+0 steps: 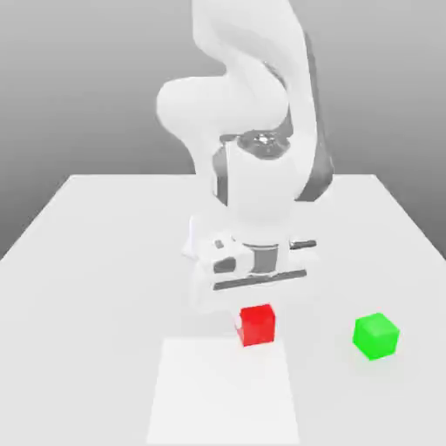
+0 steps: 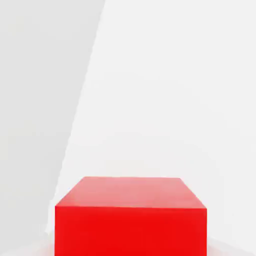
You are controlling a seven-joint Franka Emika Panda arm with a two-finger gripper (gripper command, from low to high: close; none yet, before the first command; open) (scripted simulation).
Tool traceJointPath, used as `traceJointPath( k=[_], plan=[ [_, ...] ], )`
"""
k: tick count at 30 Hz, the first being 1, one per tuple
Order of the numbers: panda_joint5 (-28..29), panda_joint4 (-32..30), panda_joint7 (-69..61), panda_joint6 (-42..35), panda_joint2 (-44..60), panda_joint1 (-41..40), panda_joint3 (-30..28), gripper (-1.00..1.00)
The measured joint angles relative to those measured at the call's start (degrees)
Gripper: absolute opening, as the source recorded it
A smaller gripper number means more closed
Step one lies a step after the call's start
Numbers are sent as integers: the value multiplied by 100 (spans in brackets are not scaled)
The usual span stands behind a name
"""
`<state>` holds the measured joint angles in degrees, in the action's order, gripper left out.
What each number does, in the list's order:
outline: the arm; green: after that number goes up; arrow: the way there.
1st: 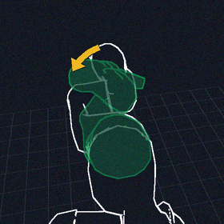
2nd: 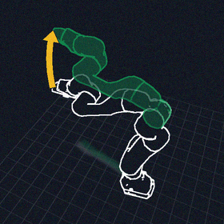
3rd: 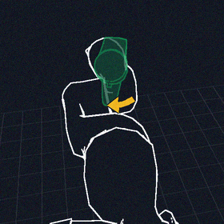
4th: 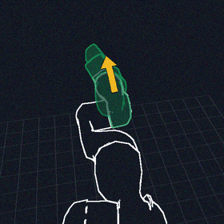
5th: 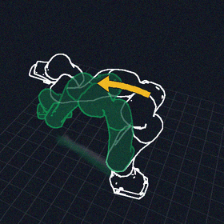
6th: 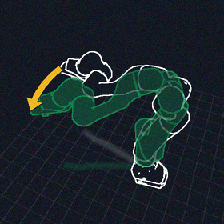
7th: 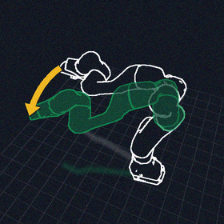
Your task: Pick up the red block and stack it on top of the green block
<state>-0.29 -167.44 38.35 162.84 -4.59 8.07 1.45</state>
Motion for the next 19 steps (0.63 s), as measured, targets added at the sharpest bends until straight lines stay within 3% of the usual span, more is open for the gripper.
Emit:
traceJointPath(
  k=[9,15,16,19],
  plan=[
    [-182,905,-1881,-928,-28,1561,1044,-100],
    [389,1141,-1819,-138,1020,1986,964,-100],
    [501,1151,-1741,17,1188,2014,907,100],
    [501,1151,-1741,16,1188,2014,907,100]
  ],
)
